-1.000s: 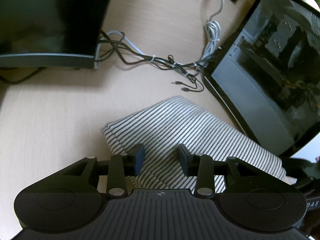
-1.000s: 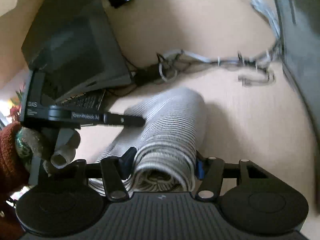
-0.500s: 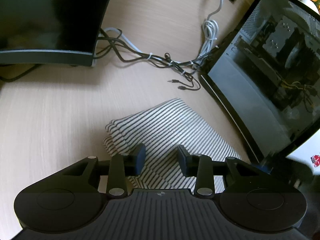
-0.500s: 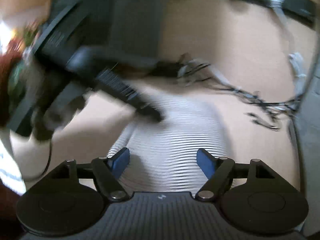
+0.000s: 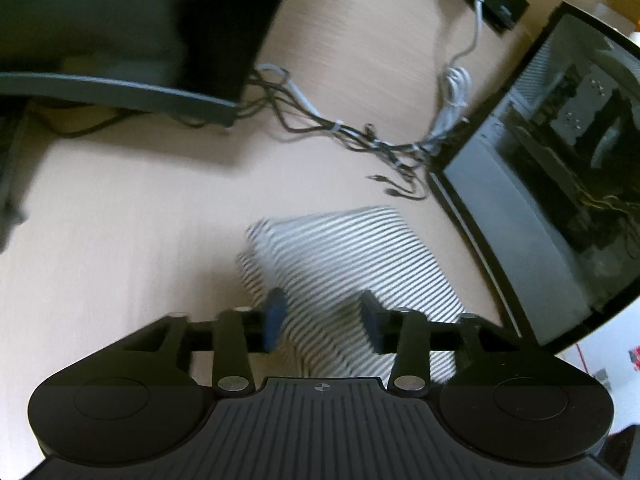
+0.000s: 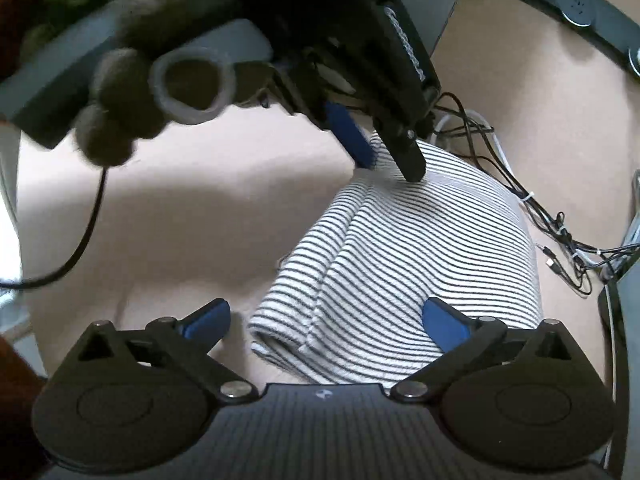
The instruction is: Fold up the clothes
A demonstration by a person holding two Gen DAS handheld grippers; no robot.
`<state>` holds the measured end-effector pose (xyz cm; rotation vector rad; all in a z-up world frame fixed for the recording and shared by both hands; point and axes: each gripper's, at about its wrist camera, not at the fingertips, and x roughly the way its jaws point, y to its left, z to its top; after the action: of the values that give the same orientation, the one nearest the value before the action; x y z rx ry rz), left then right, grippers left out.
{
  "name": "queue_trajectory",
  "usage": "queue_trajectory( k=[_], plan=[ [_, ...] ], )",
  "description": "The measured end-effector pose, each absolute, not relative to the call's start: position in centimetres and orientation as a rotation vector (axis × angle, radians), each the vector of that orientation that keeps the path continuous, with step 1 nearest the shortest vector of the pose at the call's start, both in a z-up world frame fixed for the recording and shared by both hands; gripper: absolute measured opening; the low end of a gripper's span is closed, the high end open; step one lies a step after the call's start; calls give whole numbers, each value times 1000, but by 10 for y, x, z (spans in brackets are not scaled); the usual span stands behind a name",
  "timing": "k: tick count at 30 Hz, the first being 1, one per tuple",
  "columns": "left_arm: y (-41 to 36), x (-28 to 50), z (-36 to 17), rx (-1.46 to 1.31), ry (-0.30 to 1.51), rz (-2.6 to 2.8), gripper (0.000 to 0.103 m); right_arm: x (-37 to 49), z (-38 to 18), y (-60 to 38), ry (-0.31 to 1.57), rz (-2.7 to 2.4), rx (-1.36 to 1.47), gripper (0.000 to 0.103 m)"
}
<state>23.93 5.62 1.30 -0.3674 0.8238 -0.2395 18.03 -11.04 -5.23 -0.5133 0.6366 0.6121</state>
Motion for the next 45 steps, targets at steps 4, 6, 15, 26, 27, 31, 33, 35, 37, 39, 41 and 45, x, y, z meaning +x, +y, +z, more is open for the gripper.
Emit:
queue_trajectory(
  k=[4,6,15,26,27,31,33,35,37,39,41,45],
  plan=[
    [38,224,11,-306,849,-200,55,190,-43,-133,683,663,-337,103],
    [35,222,10,-290,851,-195,54,195,-38,-144,710,688,-244,103],
    [45,221,16,-281,859,-221,54,221,-30,-166,816,672,34,103],
    [65,241,22,-331,839,-318,54,208,-20,-138,780,533,-140,103],
    [70,243,23,-352,830,-325,54,201,-19,-133,764,515,-206,103],
    [94,244,29,-441,792,-339,57,184,-21,-123,713,455,-404,77],
    [105,240,29,-465,786,-344,57,189,-13,-127,732,453,-373,47],
    [111,234,22,-493,805,-371,55,194,-6,-131,751,451,-341,28],
    [115,227,14,-529,828,-407,49,197,8,-137,749,447,-305,15],
    [111,218,5,-566,851,-488,40,205,28,-141,718,448,-269,12],
    [93,214,-1,-545,865,-576,35,214,51,-146,701,469,-182,12],
    [63,205,-6,-456,861,-676,37,239,61,-152,799,546,36,12]
  ],
)
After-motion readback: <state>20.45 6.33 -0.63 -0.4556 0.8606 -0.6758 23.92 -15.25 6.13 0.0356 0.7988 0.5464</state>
